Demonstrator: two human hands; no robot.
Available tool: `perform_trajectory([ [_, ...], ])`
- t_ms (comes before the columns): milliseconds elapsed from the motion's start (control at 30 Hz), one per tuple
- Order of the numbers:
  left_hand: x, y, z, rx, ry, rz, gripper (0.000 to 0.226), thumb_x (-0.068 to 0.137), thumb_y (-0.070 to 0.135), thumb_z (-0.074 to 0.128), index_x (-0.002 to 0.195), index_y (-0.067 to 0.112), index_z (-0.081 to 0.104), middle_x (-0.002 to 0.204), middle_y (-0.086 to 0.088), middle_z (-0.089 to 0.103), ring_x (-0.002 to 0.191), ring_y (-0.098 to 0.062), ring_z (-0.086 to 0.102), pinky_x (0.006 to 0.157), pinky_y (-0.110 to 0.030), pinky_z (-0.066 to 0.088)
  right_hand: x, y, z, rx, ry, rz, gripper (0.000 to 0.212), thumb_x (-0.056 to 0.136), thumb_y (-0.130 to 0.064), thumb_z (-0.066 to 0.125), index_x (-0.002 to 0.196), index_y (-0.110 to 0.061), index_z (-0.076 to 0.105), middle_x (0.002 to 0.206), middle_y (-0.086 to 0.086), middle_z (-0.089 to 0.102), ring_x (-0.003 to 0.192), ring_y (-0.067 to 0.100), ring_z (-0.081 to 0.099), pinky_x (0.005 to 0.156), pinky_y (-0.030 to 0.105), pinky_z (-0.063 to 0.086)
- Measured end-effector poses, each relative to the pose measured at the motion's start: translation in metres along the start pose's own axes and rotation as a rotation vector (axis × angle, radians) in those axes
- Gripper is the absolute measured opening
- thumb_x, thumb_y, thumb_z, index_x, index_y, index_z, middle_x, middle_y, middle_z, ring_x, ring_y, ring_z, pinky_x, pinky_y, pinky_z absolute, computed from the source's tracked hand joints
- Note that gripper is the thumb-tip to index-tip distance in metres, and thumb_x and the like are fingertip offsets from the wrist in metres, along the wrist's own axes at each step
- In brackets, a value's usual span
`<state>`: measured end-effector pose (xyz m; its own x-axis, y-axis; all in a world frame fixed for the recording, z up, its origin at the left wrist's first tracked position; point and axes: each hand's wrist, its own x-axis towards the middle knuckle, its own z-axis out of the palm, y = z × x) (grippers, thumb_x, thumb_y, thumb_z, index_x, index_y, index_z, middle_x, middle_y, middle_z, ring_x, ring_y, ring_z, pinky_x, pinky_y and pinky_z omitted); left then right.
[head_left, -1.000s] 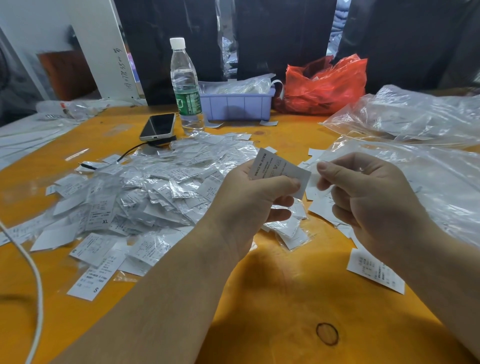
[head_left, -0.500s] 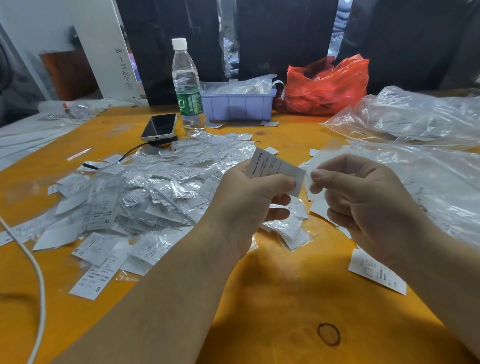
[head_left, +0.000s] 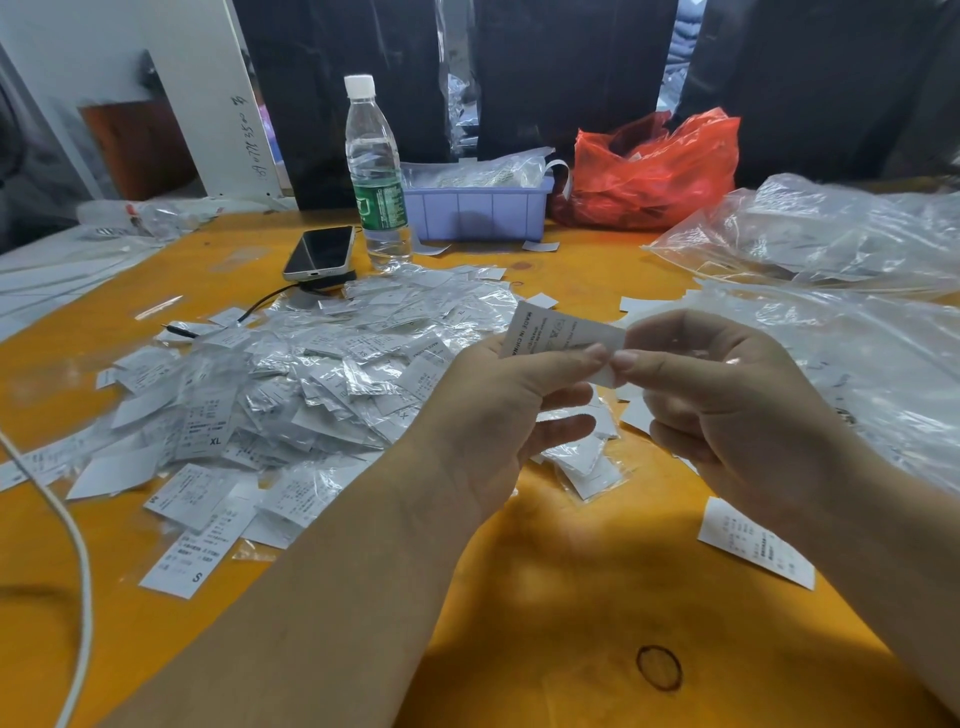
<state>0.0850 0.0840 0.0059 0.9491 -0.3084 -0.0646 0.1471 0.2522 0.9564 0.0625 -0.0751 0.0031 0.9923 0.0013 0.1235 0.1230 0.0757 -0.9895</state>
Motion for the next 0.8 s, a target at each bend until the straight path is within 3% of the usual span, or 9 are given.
perform_trajectory([
  [133,-0.0026,-0.0021,0.0020,-0.149,-0.077,-0.135,0.021,0.068,0.017,0.077,0.087,0.015,0.070,0.080,0.000,0.065,0.067,-0.011,0.059,0.052,-0.021,0.051,-0.0005,0.0006,-0.0005,-0.001,0.012,-0.021,0.024,0.066,-0.018,0.074,0.088,-0.014,0.065,0.050,-0.001,0.029,0.040,0.009,0.022,0.037,0.021,0.025],
  [267,-0.0021,-0.0036,0.0038,-0.117,-0.086,-0.154,0.022,0.074,0.026,0.075,0.092,0.017,0.068,0.078,0.002,0.064,0.065,-0.010,0.057,0.051,-0.020,0.049,-0.0012,-0.0007,-0.0005,-0.019,0.053,-0.040,0.027,0.068,-0.017,0.075,0.092,-0.010,0.065,0.048,-0.003,0.034,0.038,0.008,0.026,0.036,0.019,0.028],
  [367,0.0014,0.0004,0.0000,0.036,0.000,-0.078,0.018,0.082,0.034,0.069,0.092,0.019,0.069,0.076,0.003,0.062,0.065,-0.011,0.056,0.051,-0.022,0.048,0.0005,-0.0035,-0.0026,0.000,0.097,-0.039,0.016,0.078,-0.006,0.072,0.091,-0.010,0.064,0.044,-0.005,0.042,0.036,0.007,0.025,0.035,0.018,0.028],
  [500,0.0035,0.0030,-0.0058,0.258,0.146,0.137,0.015,0.092,0.020,0.056,0.094,0.013,0.069,0.069,0.005,0.063,0.061,-0.008,0.054,0.051,-0.022,0.045,0.0029,-0.0052,-0.0057,0.041,0.151,-0.040,0.014,0.082,0.000,0.068,0.087,-0.011,0.062,0.044,-0.006,0.044,0.035,0.006,0.022,0.034,0.017,0.025],
  [667,-0.0009,-0.0010,-0.0001,0.337,0.113,0.191,0.012,0.092,0.017,0.062,0.080,0.015,0.067,0.064,0.006,0.063,0.056,-0.009,0.053,0.047,-0.020,0.042,0.0030,-0.0025,-0.0046,0.053,0.152,-0.054,0.013,0.080,-0.001,0.071,0.084,-0.013,0.067,0.056,0.006,0.048,0.035,0.007,0.025,0.035,0.018,0.027],
  [800,-0.0016,-0.0043,0.0028,0.324,0.077,0.153,0.011,0.092,0.019,0.065,0.083,0.016,0.068,0.063,0.007,0.064,0.054,-0.007,0.053,0.046,-0.021,0.043,0.0036,0.0009,-0.0044,0.051,0.133,-0.069,0.016,0.079,-0.003,0.071,0.091,-0.011,0.065,0.045,-0.004,0.045,0.034,0.005,0.026,0.035,0.017,0.027],
])
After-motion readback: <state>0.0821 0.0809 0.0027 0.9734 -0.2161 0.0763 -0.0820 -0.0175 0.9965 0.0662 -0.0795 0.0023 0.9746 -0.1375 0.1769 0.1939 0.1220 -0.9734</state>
